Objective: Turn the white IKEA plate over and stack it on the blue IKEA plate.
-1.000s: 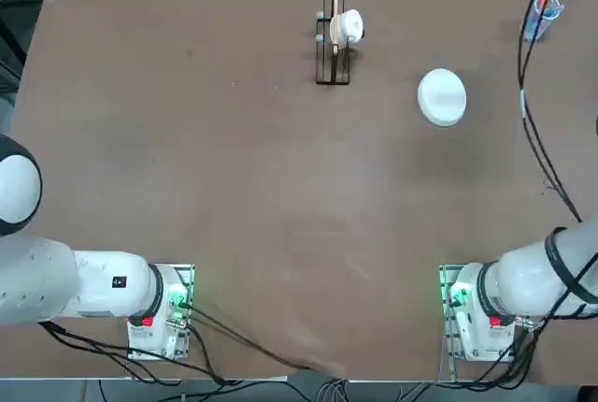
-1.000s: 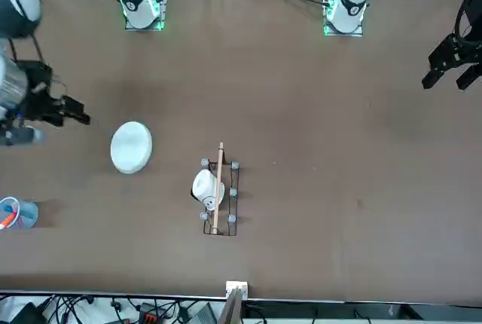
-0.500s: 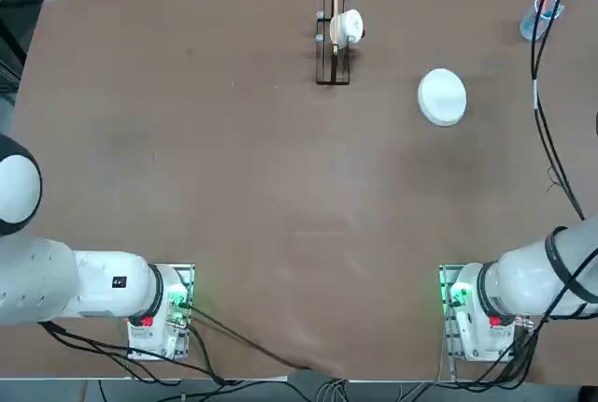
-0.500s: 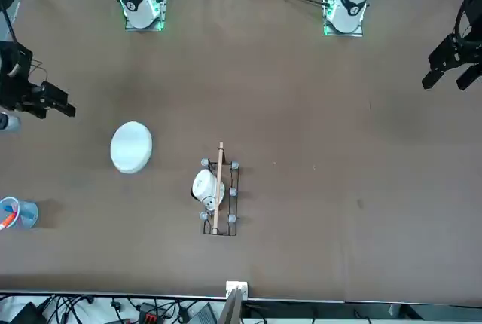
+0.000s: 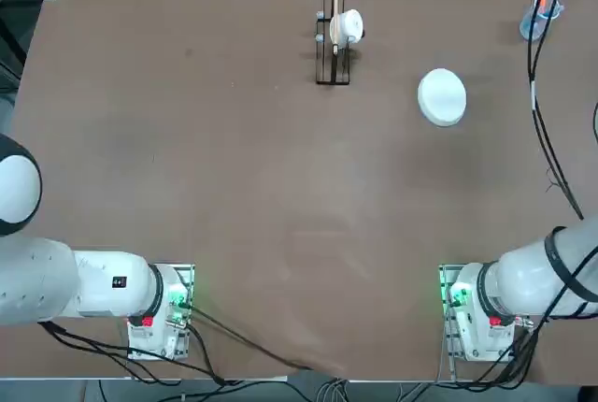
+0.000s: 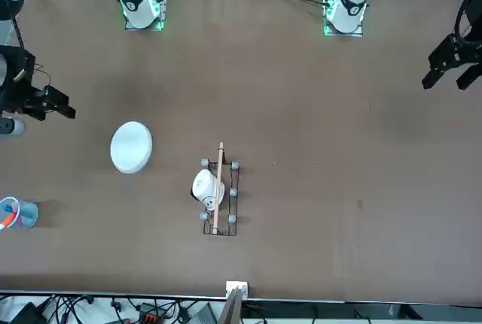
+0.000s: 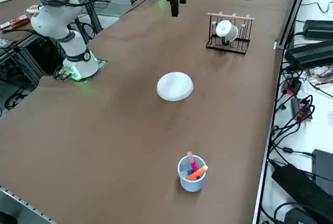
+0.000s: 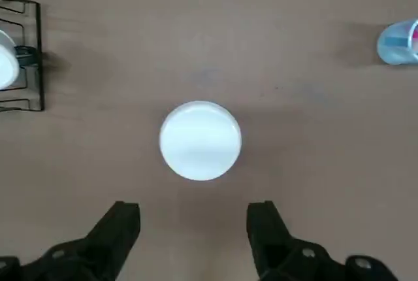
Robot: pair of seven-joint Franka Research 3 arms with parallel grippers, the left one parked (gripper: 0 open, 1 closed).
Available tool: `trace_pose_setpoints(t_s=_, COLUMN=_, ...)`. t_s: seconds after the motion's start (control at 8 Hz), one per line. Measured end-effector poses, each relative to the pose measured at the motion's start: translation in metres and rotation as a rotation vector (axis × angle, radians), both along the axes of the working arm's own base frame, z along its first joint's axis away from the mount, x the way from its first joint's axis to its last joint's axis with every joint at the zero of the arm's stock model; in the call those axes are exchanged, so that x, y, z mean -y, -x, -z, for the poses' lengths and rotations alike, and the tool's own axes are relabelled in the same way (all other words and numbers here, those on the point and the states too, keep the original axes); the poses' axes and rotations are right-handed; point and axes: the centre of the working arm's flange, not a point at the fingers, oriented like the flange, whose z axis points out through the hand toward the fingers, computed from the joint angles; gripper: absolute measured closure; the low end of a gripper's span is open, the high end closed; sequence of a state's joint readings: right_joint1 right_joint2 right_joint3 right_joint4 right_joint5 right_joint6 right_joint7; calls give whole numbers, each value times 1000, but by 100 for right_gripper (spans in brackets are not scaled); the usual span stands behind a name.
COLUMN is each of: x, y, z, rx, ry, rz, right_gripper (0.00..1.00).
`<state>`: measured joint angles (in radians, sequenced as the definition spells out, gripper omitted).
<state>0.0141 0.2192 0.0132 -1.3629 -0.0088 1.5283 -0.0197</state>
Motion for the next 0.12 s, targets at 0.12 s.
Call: trace_pose_setpoints(t_s=0.12, x=-5, y=0, z=0, rx=0, ry=9, rz=-10, right_gripper=0)
